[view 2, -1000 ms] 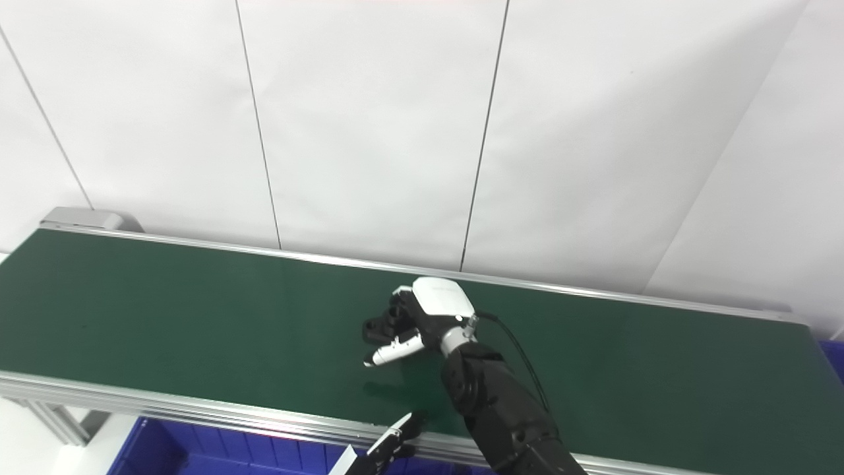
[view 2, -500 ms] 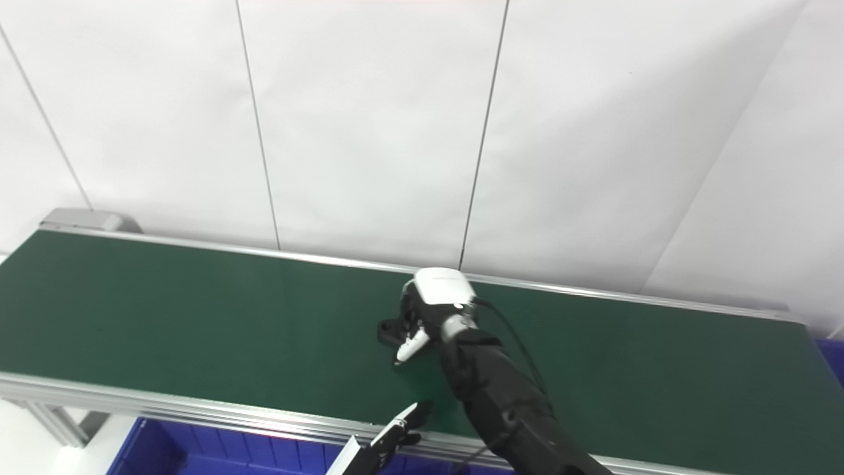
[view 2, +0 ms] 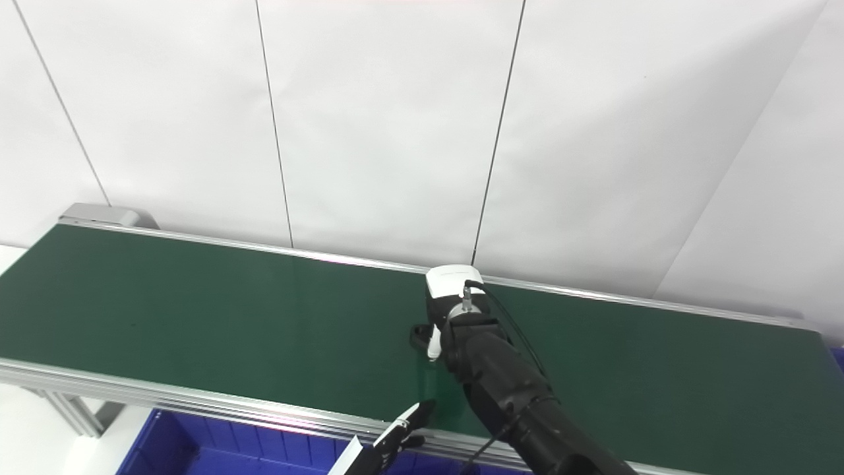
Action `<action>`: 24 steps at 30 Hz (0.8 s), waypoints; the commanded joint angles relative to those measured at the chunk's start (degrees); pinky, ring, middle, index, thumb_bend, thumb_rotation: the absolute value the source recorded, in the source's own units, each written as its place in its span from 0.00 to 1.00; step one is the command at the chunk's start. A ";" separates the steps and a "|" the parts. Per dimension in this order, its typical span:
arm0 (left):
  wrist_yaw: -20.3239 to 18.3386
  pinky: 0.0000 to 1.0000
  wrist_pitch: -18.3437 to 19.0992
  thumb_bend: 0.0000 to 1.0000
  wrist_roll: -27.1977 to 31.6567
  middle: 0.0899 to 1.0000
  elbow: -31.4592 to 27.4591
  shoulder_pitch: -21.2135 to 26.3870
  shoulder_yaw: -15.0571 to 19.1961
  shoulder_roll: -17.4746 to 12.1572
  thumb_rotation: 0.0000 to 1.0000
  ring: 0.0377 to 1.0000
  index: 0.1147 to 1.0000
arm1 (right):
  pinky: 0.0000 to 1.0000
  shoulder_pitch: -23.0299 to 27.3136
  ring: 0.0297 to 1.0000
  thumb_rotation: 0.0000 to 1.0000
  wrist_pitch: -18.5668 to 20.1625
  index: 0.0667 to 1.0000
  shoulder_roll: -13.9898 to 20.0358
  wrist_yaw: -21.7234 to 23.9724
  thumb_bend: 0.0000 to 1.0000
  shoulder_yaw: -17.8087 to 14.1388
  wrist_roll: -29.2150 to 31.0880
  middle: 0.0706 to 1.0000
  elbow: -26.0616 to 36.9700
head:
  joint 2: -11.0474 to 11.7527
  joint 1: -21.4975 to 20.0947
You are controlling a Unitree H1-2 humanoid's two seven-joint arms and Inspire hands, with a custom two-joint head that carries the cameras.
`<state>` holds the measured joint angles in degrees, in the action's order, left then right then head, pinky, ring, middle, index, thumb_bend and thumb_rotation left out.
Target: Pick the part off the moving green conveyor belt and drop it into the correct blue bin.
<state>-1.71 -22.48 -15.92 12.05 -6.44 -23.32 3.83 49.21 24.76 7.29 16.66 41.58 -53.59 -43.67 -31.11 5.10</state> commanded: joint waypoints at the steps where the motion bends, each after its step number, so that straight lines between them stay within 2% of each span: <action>1: -0.13 0.87 -0.84 0.95 0.88 0.96 -1.41 -3.02 -2.27 3.34 0.99 0.94 0.94 | 0.35 -1.72 0.41 0.00 1.57 0.72 1.32 4.61 0.52 0.26 0.53 0.50 -0.06 | -0.18 -0.11; 6: -0.09 0.87 -0.72 0.95 0.83 0.96 -1.67 -3.09 -2.27 3.39 0.99 0.94 0.94 | 0.38 -2.44 0.42 0.00 1.99 0.73 2.23 7.15 0.52 -0.70 0.20 0.51 3.54 | -0.31 -0.25; 9: 0.00 0.90 -0.56 0.96 0.71 0.96 -1.66 -3.02 -2.23 3.45 1.00 0.95 0.94 | 0.30 -3.38 0.41 0.00 2.07 0.77 3.28 8.81 0.52 -1.97 -0.13 0.50 8.30 | -0.52 -0.66; 13: -0.10 0.89 -0.19 0.98 0.96 0.96 -1.90 -2.89 -1.98 3.28 1.00 0.95 0.94 | 0.30 -5.19 0.41 0.00 2.13 0.76 4.65 10.52 0.53 -4.87 -1.04 0.49 16.40 | -0.93 -2.87; 15: -0.33 0.88 -0.12 0.99 1.54 0.96 -2.06 -2.88 -1.81 3.15 1.00 0.95 0.94 | 0.34 -5.91 0.42 0.00 2.13 0.74 5.40 11.77 0.53 -5.41 -2.90 0.49 20.19 | -1.05 -3.86; 20: -1.16 0.91 -0.16 0.99 3.13 0.98 -3.05 -2.89 -1.37 2.15 1.00 0.97 0.95 | 0.33 -8.58 0.41 0.00 2.08 0.68 7.85 14.16 0.52 -7.08 -5.88 0.50 30.84 | -1.74 -6.39; 22: -1.53 0.96 0.20 1.00 3.48 0.98 -3.93 -2.93 -1.14 1.45 1.00 0.98 0.95 | 0.33 -10.02 0.41 0.00 2.13 0.66 8.03 16.31 0.53 -9.12 -7.82 0.50 34.98 | -2.26 -7.73; 24: -1.95 0.97 0.65 1.00 3.84 0.98 -4.89 -3.04 -0.93 0.85 1.00 0.99 0.95 | 0.32 -11.63 0.39 0.00 2.14 0.57 7.96 17.49 0.52 -11.52 -8.16 0.47 38.80 | -2.57 -8.73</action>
<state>-3.19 -21.69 -12.73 9.19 -7.63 -23.16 3.02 36.67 26.41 14.82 33.55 31.99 -60.49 -8.04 -33.66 -3.68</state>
